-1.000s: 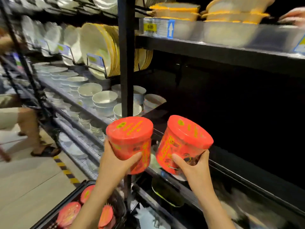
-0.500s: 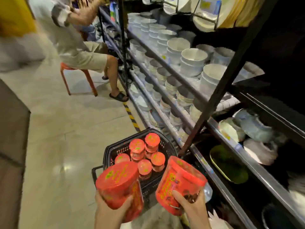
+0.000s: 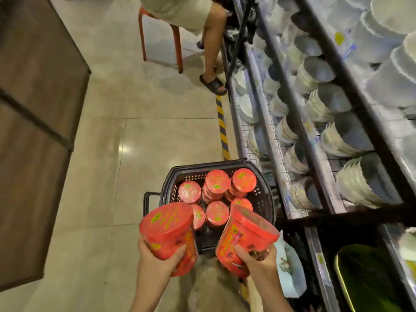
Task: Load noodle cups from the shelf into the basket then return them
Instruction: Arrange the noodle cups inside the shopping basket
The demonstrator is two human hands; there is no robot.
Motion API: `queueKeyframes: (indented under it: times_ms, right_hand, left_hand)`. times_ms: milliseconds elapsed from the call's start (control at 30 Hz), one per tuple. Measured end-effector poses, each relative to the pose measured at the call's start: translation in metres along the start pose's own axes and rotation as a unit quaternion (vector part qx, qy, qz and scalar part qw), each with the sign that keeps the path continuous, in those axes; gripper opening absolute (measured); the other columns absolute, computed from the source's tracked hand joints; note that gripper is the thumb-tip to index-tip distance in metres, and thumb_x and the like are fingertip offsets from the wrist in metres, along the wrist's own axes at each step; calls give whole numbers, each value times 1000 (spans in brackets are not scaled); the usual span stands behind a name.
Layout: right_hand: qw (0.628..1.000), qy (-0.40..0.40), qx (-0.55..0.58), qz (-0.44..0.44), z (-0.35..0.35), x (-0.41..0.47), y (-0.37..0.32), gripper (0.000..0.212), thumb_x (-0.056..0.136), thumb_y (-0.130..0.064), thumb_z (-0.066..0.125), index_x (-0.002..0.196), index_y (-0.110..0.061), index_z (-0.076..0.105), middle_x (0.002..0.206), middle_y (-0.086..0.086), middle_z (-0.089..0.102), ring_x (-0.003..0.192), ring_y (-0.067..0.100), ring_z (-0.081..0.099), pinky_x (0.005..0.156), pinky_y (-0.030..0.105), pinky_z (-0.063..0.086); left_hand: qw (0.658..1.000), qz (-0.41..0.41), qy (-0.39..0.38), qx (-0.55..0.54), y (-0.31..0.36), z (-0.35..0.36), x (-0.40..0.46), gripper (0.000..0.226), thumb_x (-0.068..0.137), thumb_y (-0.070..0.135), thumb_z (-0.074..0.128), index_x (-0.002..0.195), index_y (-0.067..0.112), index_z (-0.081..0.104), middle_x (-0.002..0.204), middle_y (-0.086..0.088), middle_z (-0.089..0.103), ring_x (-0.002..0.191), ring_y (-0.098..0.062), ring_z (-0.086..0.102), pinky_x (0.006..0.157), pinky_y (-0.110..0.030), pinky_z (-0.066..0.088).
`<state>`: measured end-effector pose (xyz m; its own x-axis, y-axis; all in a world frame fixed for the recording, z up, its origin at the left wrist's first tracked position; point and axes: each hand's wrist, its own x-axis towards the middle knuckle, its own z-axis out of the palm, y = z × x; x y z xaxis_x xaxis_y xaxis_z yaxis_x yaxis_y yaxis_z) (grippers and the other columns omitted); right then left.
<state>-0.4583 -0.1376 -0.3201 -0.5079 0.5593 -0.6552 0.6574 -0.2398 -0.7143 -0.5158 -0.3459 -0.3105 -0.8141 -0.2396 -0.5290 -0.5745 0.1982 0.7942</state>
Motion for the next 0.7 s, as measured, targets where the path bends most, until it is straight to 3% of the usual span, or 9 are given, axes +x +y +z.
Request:
queueKeyframes:
  times_ms: [67, 200, 367, 500, 600, 700]
  right_hand:
    - [999, -19, -28, -8, 3, 29, -14, 123, 24, -52, 90, 131, -19, 41, 116, 4, 61, 106, 25, 61, 96, 48, 48]
    - [994, -48, -95, -12, 13, 91, -24, 107, 54, -26, 91, 141, -17, 29, 129, 3, 52, 119, 25, 52, 105, 46, 40]
    - [986, -37, -160, -5, 42, 152, -6, 126, 39, -45, 85, 144, -17, 20, 135, 7, 46, 122, 26, 49, 104, 46, 39]
    - [986, -39, -165, 6, 66, 203, 32, 122, 56, -28, 90, 147, -16, 9, 144, 12, 36, 129, 29, 41, 108, 43, 34]
    - [983, -39, -181, -19, 79, 232, 71, 119, 58, -22, 89, 147, -13, 11, 145, 12, 36, 131, 28, 40, 107, 40, 33]
    - [982, -36, -179, -39, 92, 255, 106, 119, 57, -18, 90, 147, -12, 11, 145, 12, 36, 132, 25, 39, 110, 41, 33]
  left_hand:
    - [1000, -12, 2, 11, 4, 21, 20, 127, 23, 60, 70, 136, 17, 32, 118, -3, 51, 106, -20, 52, 93, -32, 41]
    - [999, -20, -1, 39, 3, 61, 63, 121, 27, 58, 74, 133, 16, 34, 119, -2, 51, 107, -19, 52, 92, -31, 42]
    - [997, -23, -9, 79, -23, 96, 117, 113, 32, 60, 74, 132, 26, 33, 120, 7, 49, 109, -13, 52, 90, -25, 39]
    - [994, -23, -31, 99, -60, 119, 161, 116, 33, 65, 73, 132, 23, 32, 120, 6, 47, 107, -7, 47, 93, -25, 39]
    - [993, -14, -40, 114, -99, 133, 189, 118, 34, 66, 72, 134, 20, 32, 119, 8, 45, 108, -5, 45, 93, -18, 34]
    - [994, 1, -42, 98, -138, 149, 212, 111, 38, 50, 86, 131, 26, 30, 119, 11, 44, 108, -2, 44, 88, -7, 31]
